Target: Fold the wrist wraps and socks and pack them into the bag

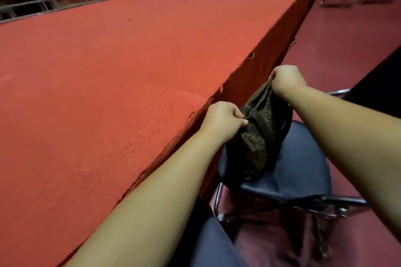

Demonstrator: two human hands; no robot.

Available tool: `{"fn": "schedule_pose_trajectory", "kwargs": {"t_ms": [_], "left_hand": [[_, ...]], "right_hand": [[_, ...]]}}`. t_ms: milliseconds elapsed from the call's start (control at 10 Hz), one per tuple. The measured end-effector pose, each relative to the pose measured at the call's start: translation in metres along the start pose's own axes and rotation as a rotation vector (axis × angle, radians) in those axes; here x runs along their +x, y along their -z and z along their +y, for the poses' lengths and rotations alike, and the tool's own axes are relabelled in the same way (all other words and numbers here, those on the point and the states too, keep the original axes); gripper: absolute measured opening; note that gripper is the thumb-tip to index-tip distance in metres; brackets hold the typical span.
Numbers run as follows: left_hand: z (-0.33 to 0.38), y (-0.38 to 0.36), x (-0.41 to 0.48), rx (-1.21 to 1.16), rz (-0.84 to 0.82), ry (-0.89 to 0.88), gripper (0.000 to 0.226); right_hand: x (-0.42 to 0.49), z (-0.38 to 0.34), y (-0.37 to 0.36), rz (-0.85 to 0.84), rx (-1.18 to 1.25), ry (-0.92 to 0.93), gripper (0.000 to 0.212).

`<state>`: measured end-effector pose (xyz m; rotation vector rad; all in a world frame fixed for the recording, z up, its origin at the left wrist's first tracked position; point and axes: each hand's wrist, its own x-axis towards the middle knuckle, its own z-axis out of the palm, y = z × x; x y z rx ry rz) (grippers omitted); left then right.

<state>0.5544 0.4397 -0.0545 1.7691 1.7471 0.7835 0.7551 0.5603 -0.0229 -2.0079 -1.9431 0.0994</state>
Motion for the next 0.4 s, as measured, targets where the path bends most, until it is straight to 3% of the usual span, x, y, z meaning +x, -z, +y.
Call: {"fn": "schedule_pose_trajectory", "kwargs": {"t_ms": [200, 400], "left_hand": [[-0.027, -0.033, -0.009, 0.006, -0.054, 0.026, 0.014], [-0.037, -0.012, -0.011, -0.034, -0.034, 0.065, 0.010]], "right_hand": [[-0.015, 0.026, -0.043, -0.173, -0.196, -0.020, 0.017], [-0.005, -0.001, -0.059, -0.178, -0.114, 0.025, 0.021]]}}
